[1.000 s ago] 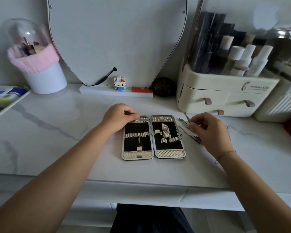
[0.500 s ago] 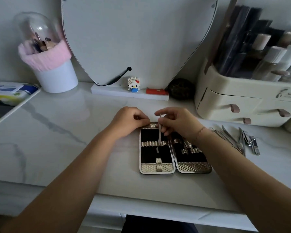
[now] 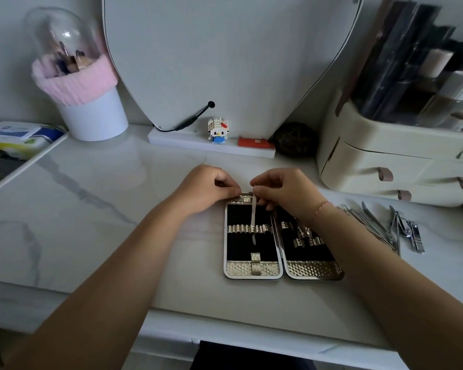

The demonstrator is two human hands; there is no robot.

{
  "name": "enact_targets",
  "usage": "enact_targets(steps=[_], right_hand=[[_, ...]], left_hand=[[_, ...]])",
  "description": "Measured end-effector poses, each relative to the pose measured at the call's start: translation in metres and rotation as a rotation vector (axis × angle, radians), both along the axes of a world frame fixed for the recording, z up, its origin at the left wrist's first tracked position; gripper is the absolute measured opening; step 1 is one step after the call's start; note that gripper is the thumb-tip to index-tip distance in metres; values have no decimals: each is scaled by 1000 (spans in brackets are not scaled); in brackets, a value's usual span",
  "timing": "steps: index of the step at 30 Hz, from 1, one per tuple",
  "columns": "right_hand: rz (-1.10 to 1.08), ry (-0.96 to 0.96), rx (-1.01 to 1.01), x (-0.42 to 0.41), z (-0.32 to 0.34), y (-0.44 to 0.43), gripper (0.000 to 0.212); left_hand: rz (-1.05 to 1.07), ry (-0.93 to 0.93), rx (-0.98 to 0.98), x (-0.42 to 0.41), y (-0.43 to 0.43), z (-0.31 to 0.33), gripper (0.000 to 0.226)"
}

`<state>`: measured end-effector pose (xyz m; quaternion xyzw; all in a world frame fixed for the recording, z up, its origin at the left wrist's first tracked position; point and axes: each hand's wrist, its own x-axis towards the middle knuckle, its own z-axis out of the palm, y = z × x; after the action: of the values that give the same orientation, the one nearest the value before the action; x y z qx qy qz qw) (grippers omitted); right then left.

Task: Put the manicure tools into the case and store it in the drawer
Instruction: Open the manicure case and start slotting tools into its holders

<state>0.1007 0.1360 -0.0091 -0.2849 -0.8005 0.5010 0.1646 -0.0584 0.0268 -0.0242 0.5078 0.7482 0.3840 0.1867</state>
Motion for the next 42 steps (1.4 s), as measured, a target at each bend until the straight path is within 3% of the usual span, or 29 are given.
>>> enact_targets(steps=[5,12,30,37,42], right_hand=[[62,-151,320,6,4,0,15],[253,-216,457,14,4,3,24],[238,-179,389,18,8,1,20],[-33,-112,450,73,41,18,11],[-200,-258,538,123,24,24,6]], left_hand=[[4,11,-7,1,0,1,3],[4,39,-5,1,0,1,8],[21,44,-15,0,1,0,4],[10,27,13,4,2,-2,3],[20,52,33,5,2,-4,5]])
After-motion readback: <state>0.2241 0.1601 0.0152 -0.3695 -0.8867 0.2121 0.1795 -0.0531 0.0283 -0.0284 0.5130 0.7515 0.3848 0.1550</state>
